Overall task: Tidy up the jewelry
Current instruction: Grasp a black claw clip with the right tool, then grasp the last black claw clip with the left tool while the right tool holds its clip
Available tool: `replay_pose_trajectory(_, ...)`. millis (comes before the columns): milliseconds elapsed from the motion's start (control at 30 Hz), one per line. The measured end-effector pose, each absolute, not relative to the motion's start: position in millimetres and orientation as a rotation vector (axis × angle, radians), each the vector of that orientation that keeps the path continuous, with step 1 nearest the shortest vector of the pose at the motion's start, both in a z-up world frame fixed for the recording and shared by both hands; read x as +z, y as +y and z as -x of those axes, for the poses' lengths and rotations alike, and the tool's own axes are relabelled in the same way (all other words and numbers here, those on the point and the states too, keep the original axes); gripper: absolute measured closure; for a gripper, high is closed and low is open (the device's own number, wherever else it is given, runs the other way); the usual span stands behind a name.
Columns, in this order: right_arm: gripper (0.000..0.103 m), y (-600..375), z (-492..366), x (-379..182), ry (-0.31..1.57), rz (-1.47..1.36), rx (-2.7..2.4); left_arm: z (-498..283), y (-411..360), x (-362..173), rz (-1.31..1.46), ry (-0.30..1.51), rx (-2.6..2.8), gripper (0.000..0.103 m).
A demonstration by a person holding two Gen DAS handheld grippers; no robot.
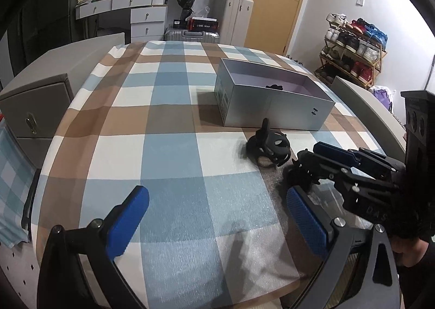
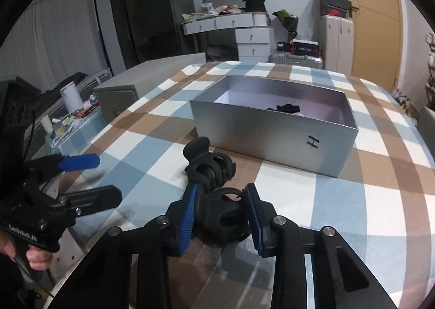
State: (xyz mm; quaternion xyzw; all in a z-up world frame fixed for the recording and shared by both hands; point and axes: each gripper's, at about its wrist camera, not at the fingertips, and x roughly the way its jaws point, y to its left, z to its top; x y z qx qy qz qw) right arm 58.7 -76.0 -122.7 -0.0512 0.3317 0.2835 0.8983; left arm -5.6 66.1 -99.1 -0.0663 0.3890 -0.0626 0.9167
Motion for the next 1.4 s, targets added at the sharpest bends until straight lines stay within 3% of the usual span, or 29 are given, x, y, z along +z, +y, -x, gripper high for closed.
replay_pose_trajectory(33, 0.072, -76.5, -57.6, -121.9, 0.677, 0.111, 0.588, 5.4, 66.2, -99.4, 0.136, 0.801, -0.128, 0.004)
replay_pose_trajectory(100, 0.099, -77.7, -53.7, -117.2, 0.654, 0.104, 0.620, 5.5, 66.9, -100.2, 0.138, 0.803, -0.129, 0.004)
replay_pose_trajectory(1267, 0.098, -148.5, -49.8, -103.3, 0.580, -0.013, 0.561, -63.3, 37.6, -87.8, 0.166, 0.821, -0.339, 0.005)
replay_pose_trajectory(1300, 0.098, -149.3, -51.0, -103.7, 0.582, -0.018, 0.562, -63.9, 38.4, -88.8, 0.180, 0.827, -0.355, 0.011)
replay_pose_trajectory(1333, 0.098, -148.3, -52.6, -104.0, 0.583, -0.020, 0.563, -64.5, 37.7, -89.3, 0.189, 0.831, -0.369, 0.026)
replay_pose_trajectory(1400, 0.098, -148.7, -52.9, -104.6, 0.582, -0.020, 0.563, -64.5, 36.4, -91.5, 0.176, 0.843, -0.377, 0.044)
